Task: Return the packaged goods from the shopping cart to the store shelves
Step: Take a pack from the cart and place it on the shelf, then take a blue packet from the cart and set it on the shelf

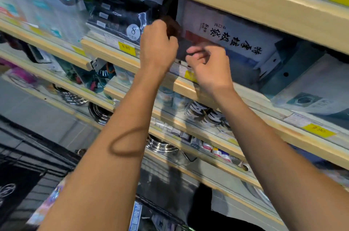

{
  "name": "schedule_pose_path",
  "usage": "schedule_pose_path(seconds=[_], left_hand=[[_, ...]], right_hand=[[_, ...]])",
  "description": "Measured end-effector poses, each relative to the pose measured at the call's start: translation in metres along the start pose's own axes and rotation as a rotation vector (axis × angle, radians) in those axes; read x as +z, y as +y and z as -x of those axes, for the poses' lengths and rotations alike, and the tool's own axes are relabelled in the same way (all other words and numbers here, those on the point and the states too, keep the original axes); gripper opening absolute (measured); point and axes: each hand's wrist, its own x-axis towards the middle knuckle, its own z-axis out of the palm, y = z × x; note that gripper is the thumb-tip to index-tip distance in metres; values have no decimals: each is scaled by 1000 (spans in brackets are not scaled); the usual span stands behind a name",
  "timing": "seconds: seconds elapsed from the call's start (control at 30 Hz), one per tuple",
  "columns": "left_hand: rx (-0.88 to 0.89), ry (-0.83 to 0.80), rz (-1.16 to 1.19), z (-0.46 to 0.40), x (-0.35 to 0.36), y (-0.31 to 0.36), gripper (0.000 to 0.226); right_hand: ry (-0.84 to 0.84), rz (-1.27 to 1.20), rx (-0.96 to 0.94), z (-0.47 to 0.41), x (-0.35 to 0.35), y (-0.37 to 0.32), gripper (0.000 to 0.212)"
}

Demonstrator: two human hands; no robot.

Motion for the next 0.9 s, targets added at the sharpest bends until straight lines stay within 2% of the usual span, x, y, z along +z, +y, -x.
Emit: schedule_pose_path(seconds=[0.07,0.17,0.27,0.4,0.5,0.57,0.63,0.73,0.8,0.83,0.9], left_hand=[[16,92,158,18,-20,-15,16],[-97,232,268,57,-55,-48,14],[-243,391,228,111,-104,-78,16],[-458,446,155,201,-155,-124,13],[-645,553,128,286,-187,-159,14],[-834,573,168,342,-188,-183,12],[-1103,624,203,406,-191,-209,11],[-1512,754,425,480,-187,-234,17],[-1675,705,528,513,-174,-245,8],[-1741,623,501,529,-164,-250,13],[-1791,402,300,558,-147,-264,29]], right_hand=[[-75,-80,-114,21,20,-15,8],[-182,-105,-278,53,52,-30,5],[-362,-200,-247,93,94,-44,5],[-613,-274,-185,159,140,-54,8],[-818,-295,-158,222,174,-54,13],[-899,-259,-132,249,183,-41,18],[-1024,-208,-86,286,195,-18,20],[-1133,44,-22,330,209,36,19],[-1200,185,27,346,214,75,14],[-1228,240,62,354,215,94,11],[-1257,355,65,364,215,123,8]])
